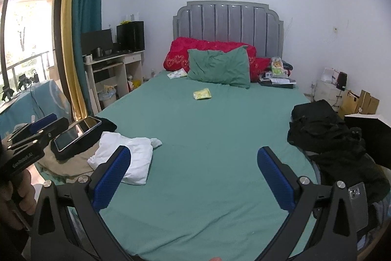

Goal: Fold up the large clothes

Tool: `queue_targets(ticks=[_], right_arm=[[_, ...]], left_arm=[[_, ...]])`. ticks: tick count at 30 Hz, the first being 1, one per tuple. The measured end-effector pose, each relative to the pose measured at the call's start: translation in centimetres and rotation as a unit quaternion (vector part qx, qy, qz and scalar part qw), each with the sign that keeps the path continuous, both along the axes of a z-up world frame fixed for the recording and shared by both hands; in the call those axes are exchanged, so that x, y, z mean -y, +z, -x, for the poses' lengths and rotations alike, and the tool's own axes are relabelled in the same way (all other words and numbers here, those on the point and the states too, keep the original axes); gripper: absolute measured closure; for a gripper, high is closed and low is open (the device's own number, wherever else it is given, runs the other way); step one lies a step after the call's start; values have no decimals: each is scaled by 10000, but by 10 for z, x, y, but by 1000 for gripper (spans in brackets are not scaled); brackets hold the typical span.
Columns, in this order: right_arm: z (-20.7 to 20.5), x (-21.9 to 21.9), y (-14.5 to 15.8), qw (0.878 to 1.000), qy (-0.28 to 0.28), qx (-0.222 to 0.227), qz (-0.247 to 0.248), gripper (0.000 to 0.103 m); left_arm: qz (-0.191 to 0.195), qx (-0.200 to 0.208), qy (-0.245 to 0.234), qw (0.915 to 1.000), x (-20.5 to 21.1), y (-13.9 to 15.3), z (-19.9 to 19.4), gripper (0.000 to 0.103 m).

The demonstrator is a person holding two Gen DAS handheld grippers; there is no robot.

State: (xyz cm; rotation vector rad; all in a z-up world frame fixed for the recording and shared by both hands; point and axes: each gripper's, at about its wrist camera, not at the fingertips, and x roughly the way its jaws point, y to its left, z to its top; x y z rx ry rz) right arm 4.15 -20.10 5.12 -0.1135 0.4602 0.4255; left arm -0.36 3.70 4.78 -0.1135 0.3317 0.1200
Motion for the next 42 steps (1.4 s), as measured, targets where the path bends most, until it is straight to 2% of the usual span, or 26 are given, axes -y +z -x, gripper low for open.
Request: queue_targets(ticks=[42], right_arm=[[-3, 3, -11, 9999, -9, -171, 19, 1]], left_arm=[[-13, -17, -16, 10000, 12, -5, -5, 41]])
